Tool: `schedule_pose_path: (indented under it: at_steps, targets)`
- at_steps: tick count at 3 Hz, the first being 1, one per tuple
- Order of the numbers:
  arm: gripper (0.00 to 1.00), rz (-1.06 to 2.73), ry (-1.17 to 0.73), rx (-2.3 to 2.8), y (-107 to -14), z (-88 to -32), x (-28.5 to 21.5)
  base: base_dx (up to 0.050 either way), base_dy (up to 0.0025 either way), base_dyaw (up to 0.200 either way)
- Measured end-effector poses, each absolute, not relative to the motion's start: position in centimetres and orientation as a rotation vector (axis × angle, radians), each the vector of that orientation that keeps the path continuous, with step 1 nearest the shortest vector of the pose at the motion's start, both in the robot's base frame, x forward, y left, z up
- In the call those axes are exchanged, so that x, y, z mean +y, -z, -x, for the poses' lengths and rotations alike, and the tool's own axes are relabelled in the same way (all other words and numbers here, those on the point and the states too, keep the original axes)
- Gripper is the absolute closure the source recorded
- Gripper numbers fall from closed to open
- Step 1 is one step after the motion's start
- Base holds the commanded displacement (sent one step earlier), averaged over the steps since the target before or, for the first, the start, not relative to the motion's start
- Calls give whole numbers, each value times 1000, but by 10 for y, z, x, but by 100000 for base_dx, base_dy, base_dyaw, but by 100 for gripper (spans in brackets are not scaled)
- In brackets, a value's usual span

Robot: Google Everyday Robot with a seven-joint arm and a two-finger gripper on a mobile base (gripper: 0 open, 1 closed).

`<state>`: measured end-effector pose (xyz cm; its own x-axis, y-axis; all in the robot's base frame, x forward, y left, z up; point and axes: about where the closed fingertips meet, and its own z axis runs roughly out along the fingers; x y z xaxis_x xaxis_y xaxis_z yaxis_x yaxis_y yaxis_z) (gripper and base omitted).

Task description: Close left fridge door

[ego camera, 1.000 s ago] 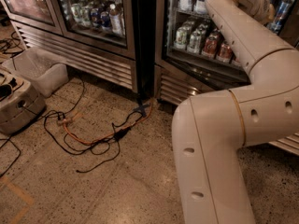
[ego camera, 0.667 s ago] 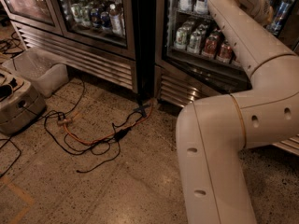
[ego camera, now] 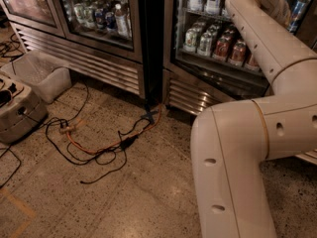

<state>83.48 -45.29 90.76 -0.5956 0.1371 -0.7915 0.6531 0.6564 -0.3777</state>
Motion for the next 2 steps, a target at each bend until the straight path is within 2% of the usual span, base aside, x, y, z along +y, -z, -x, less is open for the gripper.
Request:
schedule_pose_path:
  at_steps: [1,2]
  targets:
    - [100,-625,832,2200,-863,-825,-469,0,0,0]
    - [100,-625,832,2200,-863,-825,-469,4942,5,-115]
